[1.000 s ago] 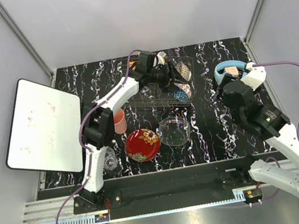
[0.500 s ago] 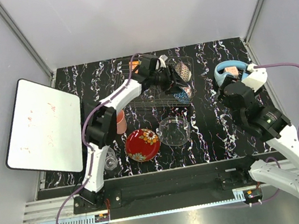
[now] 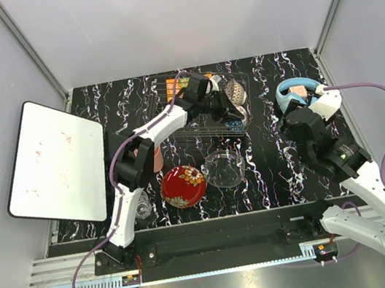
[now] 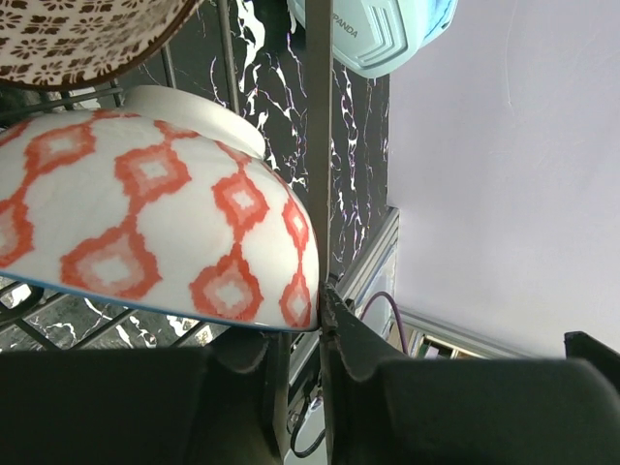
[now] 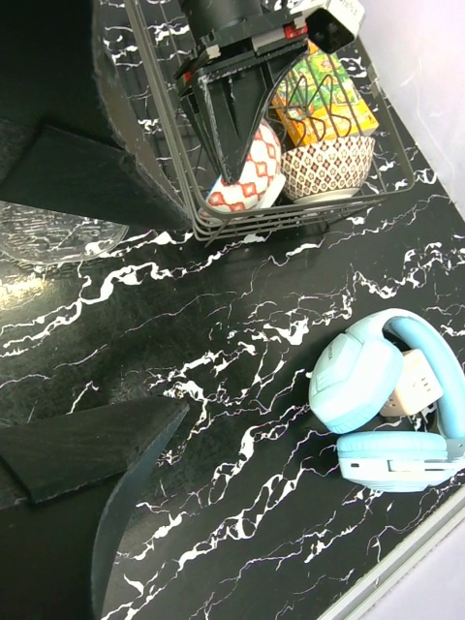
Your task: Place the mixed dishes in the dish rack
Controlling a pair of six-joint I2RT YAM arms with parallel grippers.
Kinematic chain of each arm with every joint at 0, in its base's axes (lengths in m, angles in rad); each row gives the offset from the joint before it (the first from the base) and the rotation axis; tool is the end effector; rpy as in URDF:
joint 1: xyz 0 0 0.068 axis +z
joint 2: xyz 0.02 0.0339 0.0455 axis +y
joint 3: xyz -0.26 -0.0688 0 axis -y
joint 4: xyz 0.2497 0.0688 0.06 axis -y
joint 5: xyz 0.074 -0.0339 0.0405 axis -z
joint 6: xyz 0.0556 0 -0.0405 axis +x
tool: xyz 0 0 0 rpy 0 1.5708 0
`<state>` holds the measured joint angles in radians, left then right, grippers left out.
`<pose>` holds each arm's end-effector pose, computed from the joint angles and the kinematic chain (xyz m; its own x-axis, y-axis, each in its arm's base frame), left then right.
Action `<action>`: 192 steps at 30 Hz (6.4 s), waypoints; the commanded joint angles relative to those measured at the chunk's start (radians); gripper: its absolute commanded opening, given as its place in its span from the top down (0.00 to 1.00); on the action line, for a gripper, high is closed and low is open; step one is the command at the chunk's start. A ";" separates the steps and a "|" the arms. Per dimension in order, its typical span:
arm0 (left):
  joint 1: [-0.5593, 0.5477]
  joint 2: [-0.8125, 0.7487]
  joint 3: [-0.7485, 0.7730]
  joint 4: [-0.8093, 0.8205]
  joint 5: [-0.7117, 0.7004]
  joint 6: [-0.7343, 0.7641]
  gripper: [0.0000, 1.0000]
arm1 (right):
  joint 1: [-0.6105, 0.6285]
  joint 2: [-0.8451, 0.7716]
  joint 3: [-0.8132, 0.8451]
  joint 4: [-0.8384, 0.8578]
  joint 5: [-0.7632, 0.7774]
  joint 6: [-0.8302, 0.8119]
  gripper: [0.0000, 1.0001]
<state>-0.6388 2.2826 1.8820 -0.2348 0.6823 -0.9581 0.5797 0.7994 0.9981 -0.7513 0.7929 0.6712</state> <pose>0.4106 -0.3486 0.1987 -0.9859 -0.0587 -0.1567 0.1106 0.4738 -0.8737 0.1622 0.0588 0.3487 -0.2675 0.3466 -0.8991 0.3693 0.8987 0.2365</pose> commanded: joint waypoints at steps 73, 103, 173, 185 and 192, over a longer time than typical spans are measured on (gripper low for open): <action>-0.004 0.080 0.536 -0.689 0.085 0.916 1.00 | -0.001 -0.042 -0.032 0.009 -0.006 0.033 0.28; -0.044 0.095 0.436 -0.738 0.014 1.075 0.50 | -0.001 -0.019 -0.038 0.020 -0.004 0.037 0.27; 0.354 -0.385 -0.316 -0.574 -0.224 1.049 0.01 | -0.258 0.531 0.089 0.099 -0.472 0.062 0.28; 0.324 -0.403 -0.262 -0.630 -0.282 1.072 0.01 | -0.274 0.436 0.037 0.079 -0.454 0.057 0.27; 0.378 -0.342 0.039 -0.731 -0.331 1.065 0.01 | -0.274 0.118 -0.108 0.161 -0.624 0.027 0.24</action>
<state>-0.2970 1.9293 1.7329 -0.9440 0.3733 0.0994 0.3111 1.0695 0.9474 -0.6422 0.2756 0.7189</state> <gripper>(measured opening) 0.988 0.752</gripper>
